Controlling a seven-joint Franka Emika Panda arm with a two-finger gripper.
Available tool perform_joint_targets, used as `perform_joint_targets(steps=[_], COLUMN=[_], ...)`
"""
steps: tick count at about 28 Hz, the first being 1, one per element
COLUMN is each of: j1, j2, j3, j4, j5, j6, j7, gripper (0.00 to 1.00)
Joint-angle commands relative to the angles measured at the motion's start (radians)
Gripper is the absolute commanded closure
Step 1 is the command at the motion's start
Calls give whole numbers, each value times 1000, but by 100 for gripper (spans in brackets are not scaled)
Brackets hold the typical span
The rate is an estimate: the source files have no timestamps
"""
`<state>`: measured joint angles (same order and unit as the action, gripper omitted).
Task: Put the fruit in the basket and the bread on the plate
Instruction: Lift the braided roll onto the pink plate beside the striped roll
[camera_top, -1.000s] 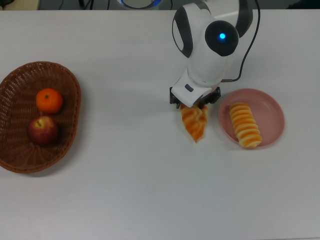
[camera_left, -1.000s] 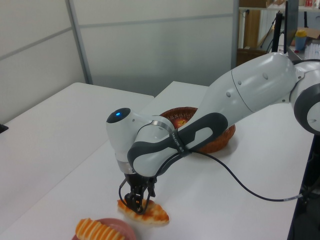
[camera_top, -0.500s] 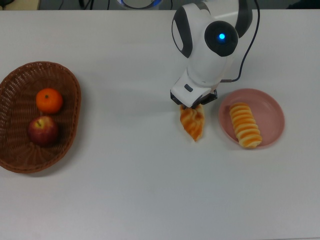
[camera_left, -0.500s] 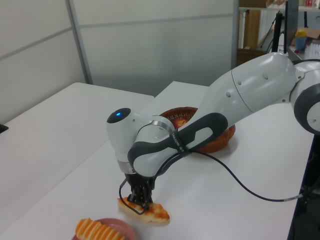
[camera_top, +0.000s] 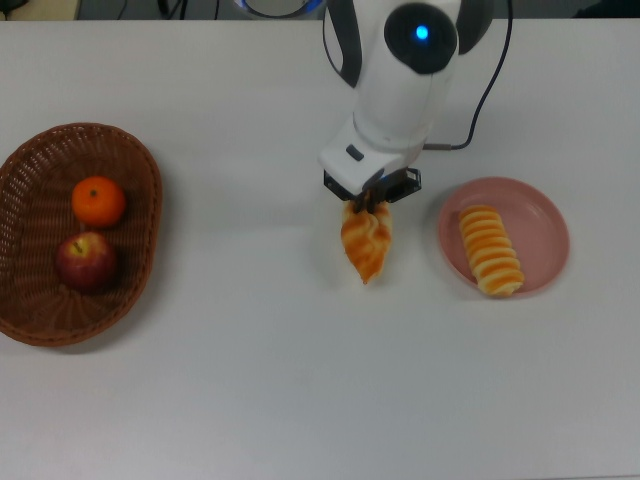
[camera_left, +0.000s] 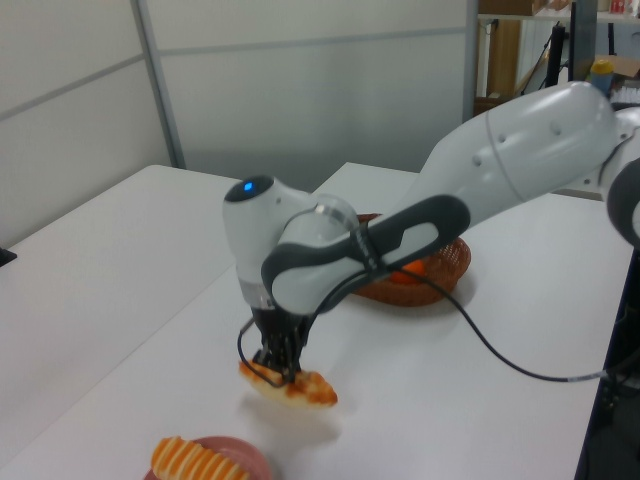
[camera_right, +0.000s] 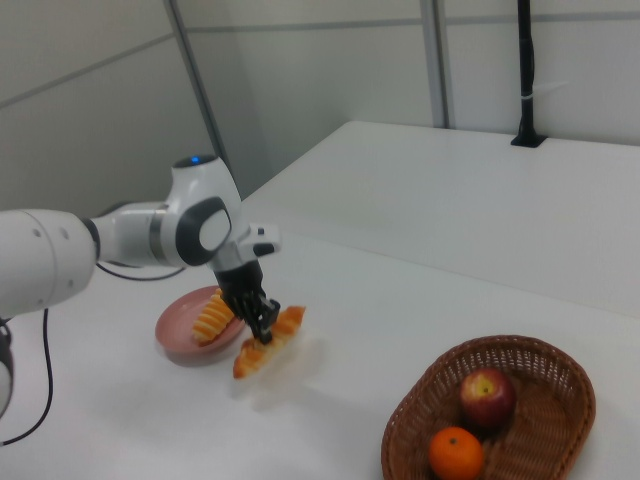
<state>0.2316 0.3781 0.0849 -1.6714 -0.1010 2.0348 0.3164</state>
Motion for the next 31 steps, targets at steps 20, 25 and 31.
perform_joint_targets(steps=[20, 25, 31], j1=[302, 318, 318], j2=[41, 84, 88], j3=[7, 7, 7], j4=[65, 76, 78], j5=[-68, -89, -92], j6=[191, 248, 249], j7=[-46, -37, -37], gripper=[100, 87, 0])
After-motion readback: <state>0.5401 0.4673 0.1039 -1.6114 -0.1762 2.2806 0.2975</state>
